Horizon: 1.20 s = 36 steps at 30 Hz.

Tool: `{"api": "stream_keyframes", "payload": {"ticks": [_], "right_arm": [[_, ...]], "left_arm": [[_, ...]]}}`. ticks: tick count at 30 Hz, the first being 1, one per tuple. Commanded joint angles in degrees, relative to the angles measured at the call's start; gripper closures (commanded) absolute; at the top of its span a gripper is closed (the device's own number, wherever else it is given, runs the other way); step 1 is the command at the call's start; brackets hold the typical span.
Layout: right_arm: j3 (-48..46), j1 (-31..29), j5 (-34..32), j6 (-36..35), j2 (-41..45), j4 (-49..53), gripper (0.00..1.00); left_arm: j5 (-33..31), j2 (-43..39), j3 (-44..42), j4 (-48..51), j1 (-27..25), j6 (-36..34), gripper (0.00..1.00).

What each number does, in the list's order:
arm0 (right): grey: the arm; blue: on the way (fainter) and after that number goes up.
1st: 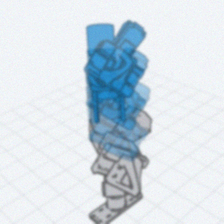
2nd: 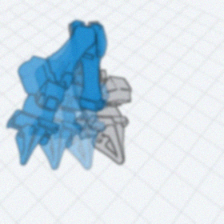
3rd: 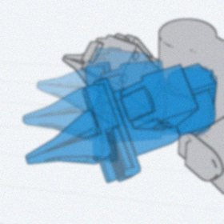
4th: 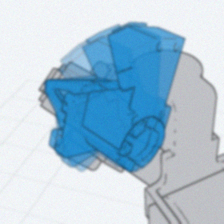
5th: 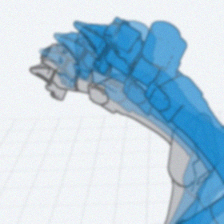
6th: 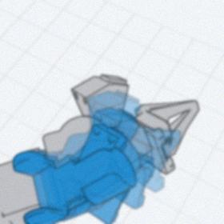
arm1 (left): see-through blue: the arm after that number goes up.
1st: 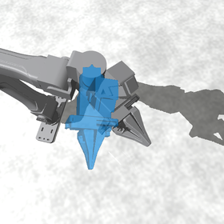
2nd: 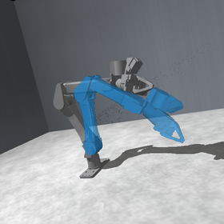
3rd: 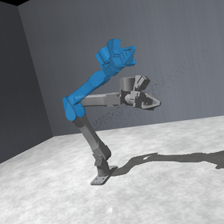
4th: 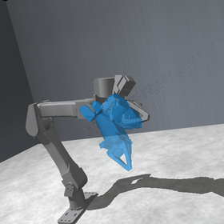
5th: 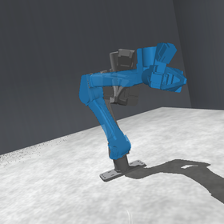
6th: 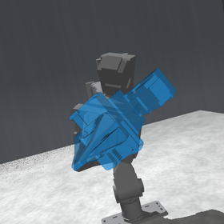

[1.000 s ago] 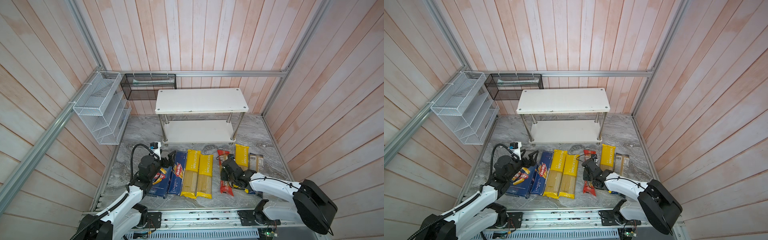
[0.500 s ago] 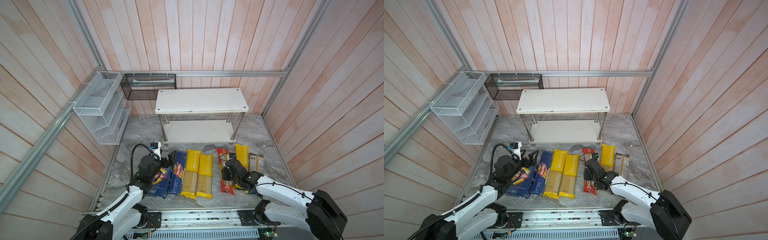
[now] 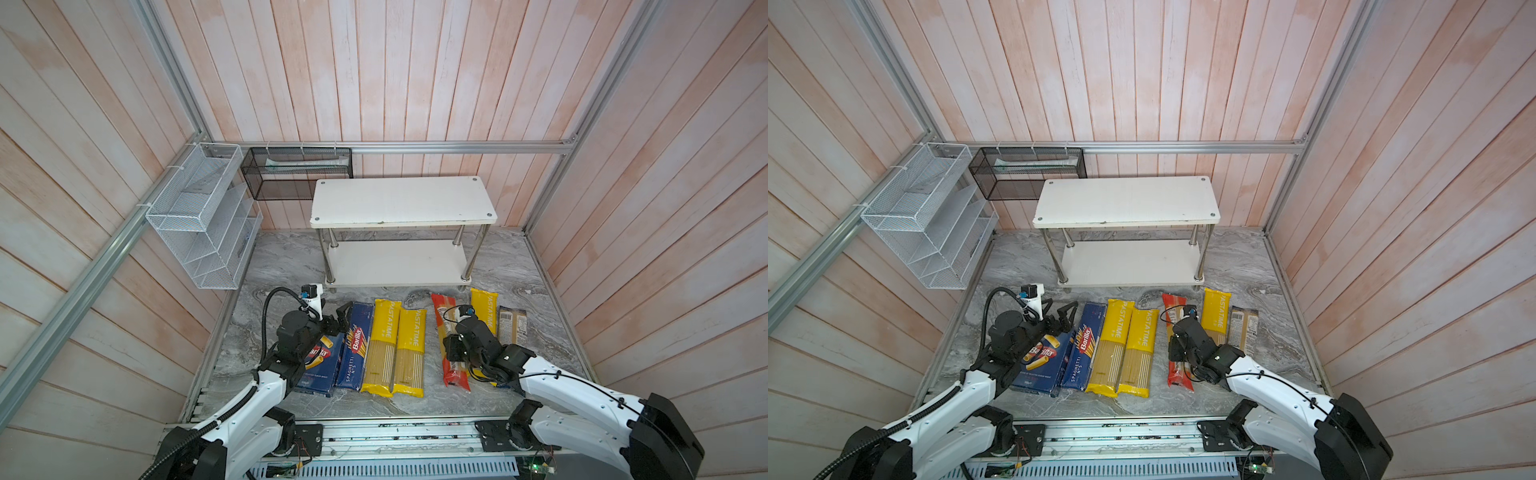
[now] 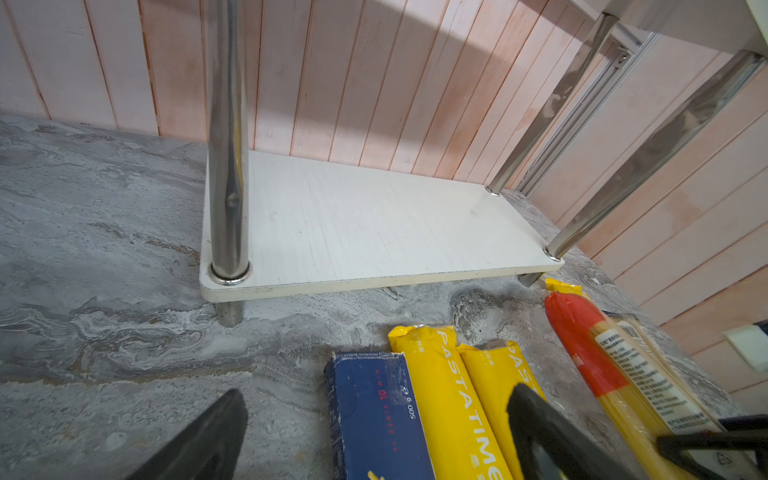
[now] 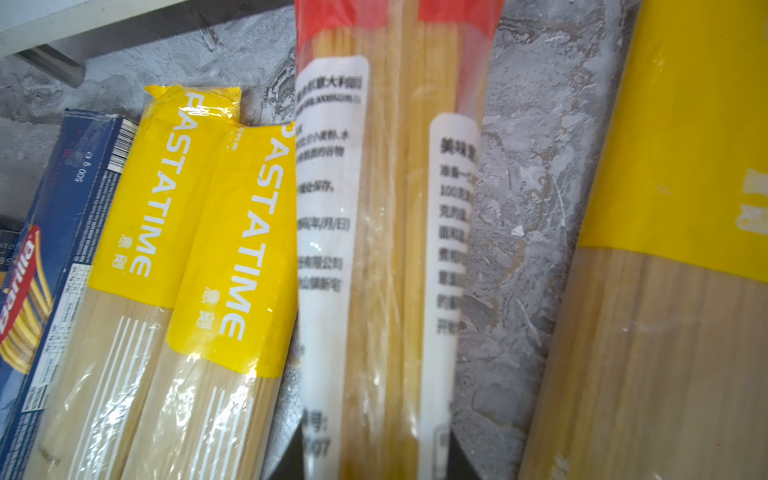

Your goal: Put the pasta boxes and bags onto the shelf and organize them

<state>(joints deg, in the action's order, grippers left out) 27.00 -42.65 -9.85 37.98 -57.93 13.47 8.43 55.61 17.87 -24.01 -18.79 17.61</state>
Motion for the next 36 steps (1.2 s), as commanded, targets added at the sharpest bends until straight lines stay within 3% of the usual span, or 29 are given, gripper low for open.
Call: {"api": "stream_keyframes", "payload": {"ticks": [1, 16, 21, 24, 36], "right_arm": [[2.9, 0.1, -0.4, -1.2, 3.2, -3.1, 0.80], [9.6, 0.2, 0.8, -5.4, 7.3, 1.2, 0.84], [14.0, 0.5, 1.7, -7.3, 6.7, 3.8, 0.84], [16.7, 0.5, 2.5, -7.9, 6.6, 5.7, 0.92], [27.4, 0.5, 4.4, -12.0, 6.2, 12.6, 0.92]], "left_arm": [[1.3, 0.2, 0.1, -1.5, -0.2, -0.4, 0.00], [1.4, 1.0, 0.2, -1.6, -0.2, -1.0, 0.00], [1.3, 0.8, 0.3, -1.3, -0.2, -1.0, 0.00], [1.2, 0.8, 0.3, -1.3, -0.2, -1.0, 0.00], [0.7, 0.5, 0.3, -1.1, -0.2, -1.3, 0.00]]}}
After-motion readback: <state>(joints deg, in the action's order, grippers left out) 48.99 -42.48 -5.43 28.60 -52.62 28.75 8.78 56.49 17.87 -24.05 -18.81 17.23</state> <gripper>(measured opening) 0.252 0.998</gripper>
